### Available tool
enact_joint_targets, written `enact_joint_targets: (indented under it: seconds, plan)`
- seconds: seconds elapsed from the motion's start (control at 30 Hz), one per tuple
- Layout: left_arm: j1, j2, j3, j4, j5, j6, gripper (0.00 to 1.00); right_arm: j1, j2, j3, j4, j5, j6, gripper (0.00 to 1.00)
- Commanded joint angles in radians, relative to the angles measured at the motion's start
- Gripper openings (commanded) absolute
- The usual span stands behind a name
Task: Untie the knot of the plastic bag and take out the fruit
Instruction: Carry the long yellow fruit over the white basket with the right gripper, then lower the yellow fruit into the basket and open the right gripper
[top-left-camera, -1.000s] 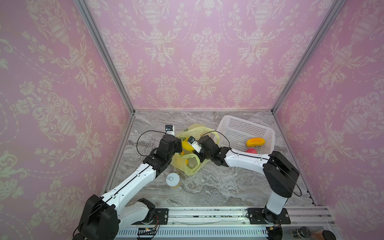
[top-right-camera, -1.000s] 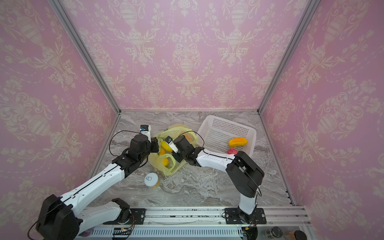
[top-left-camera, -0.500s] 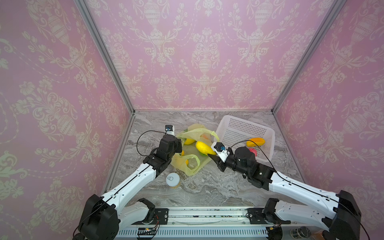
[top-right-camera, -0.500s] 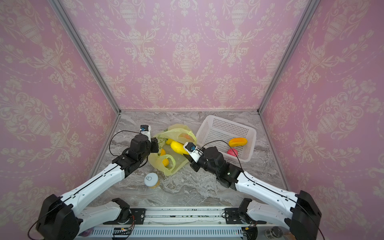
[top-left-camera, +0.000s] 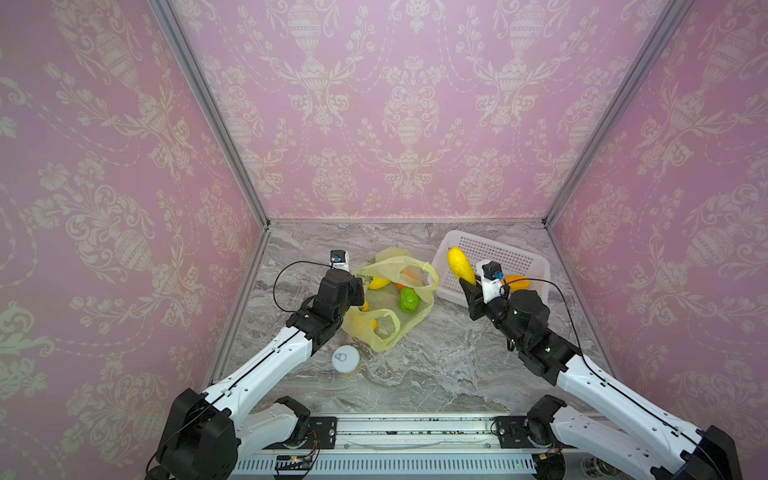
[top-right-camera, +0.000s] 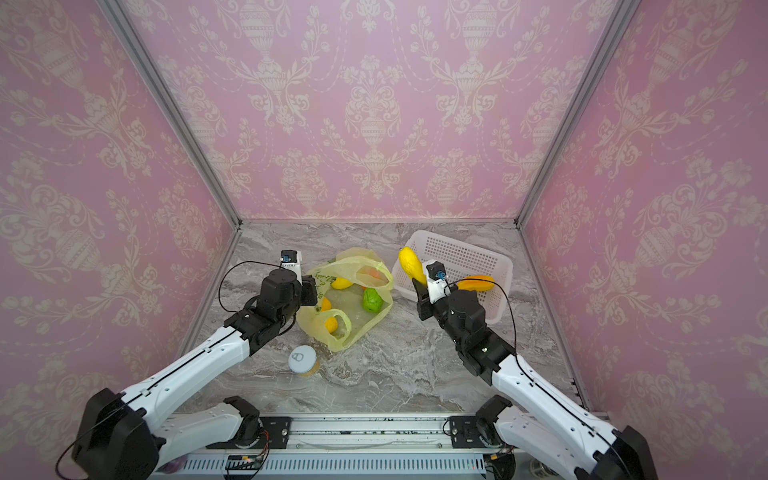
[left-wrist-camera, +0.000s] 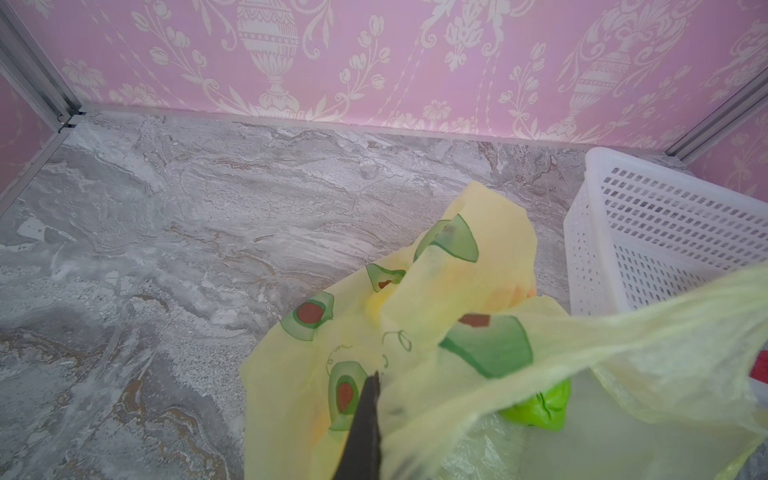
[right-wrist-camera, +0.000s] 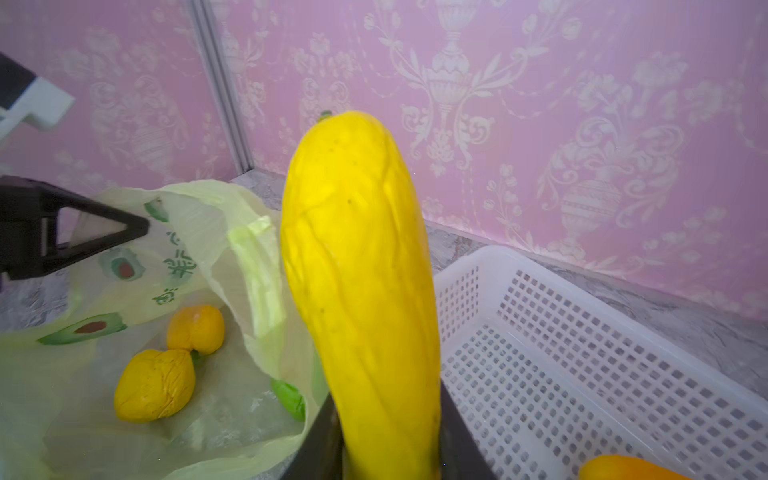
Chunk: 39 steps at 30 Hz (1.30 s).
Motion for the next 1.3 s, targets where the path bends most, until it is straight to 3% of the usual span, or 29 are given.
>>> enact_joint_targets:
  seconds: [0.0, 0.17, 0.47, 0.87, 1.1, 1.27]
  plan:
    - [0.007, 0.006, 0.007, -0.029, -0.024, -0.012, 0.00, -0.096, 0.100, 0.071, -0.070, 0.034, 0.158, 0.13]
    - [0.007, 0.012, 0.010, -0.032, -0.023, -0.012, 0.00, -0.182, 0.335, 0.198, -0.179, 0.022, 0.190, 0.12]
    - [0.007, 0.013, 0.011, -0.034, -0.028, -0.011, 0.00, -0.222, 0.674, 0.406, -0.289, -0.062, 0.208, 0.08]
    - [0.007, 0.021, 0.013, -0.033, -0.025, -0.011, 0.00, -0.231, 0.912, 0.596, -0.384, -0.146, 0.221, 0.10]
    - [0.008, 0.025, 0.013, -0.032, -0.028, -0.011, 0.00, -0.230, 0.995, 0.669, -0.412, -0.196, 0.230, 0.29]
    - [0.008, 0.026, 0.013, -0.032, -0.028, -0.009, 0.00, -0.229, 0.971, 0.658, -0.409, -0.186, 0.235, 0.60]
